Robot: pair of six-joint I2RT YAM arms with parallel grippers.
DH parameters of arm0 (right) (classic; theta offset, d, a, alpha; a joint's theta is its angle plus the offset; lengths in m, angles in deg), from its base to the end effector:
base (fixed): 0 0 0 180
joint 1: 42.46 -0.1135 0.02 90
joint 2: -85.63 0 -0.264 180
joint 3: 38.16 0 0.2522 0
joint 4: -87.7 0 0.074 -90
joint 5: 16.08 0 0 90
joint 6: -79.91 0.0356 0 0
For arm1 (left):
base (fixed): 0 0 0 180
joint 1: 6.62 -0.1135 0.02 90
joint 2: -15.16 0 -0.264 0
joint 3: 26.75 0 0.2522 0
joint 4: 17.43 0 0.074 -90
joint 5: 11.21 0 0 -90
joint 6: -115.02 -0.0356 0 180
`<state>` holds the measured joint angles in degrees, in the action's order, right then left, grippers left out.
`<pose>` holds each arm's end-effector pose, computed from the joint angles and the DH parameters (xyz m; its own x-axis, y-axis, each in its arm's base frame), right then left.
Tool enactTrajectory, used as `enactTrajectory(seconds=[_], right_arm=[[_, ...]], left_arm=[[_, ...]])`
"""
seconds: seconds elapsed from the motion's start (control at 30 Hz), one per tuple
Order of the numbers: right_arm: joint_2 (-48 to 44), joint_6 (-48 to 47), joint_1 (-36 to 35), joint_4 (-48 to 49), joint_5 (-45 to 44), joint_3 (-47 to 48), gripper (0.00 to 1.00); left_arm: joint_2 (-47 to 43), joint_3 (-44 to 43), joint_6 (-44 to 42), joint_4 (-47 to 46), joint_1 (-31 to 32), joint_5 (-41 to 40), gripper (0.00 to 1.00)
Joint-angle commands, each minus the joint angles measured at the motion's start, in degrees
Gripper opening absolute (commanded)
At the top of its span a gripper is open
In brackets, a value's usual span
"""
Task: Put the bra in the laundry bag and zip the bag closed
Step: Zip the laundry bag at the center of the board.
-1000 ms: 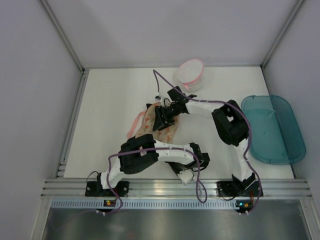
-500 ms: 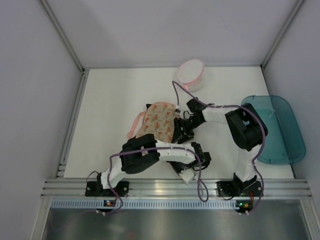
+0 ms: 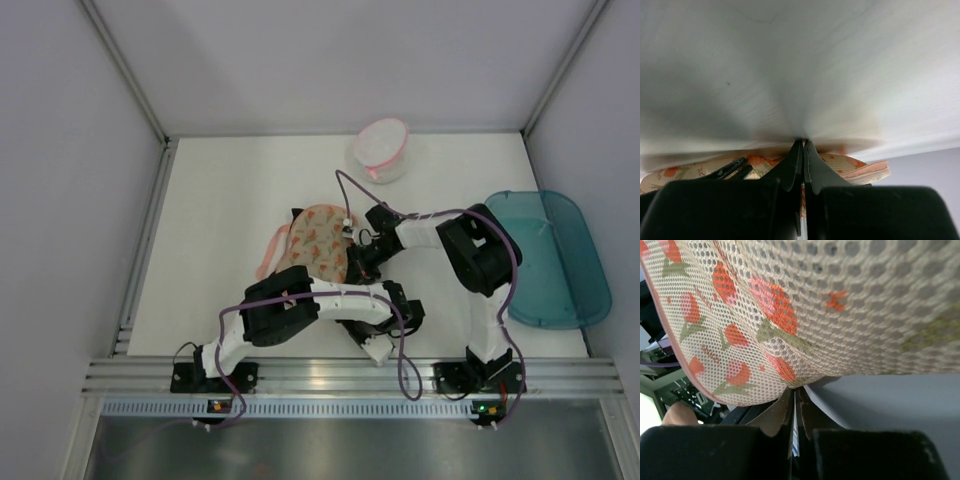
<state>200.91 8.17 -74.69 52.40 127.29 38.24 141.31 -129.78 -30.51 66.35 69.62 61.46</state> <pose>0.2851 0.2135 0.1023 -0.9306 -0.3657 -0.0170 -0.2229 0.5293 0.8186 0.0998 -0.3630 0.1243 0.6526 0.6438 0.3995 0.7241 -0.6853 -0.0784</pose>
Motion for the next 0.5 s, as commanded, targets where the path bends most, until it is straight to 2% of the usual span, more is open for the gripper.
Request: enactTrajectory(seconds=[0.0,0.47], right_arm=[[0.0,-0.8,0.0,1.3,1.0,2.4,0.00],[3.1,-3.6,4.1,-1.8,-5.3,13.7,0.00]], left_arm=[[0.0,-1.4,-0.6,-1.0,-0.1,3.0,0.00],[-4.9,3.6,1.2,-0.8,4.3,6.8,0.00]])
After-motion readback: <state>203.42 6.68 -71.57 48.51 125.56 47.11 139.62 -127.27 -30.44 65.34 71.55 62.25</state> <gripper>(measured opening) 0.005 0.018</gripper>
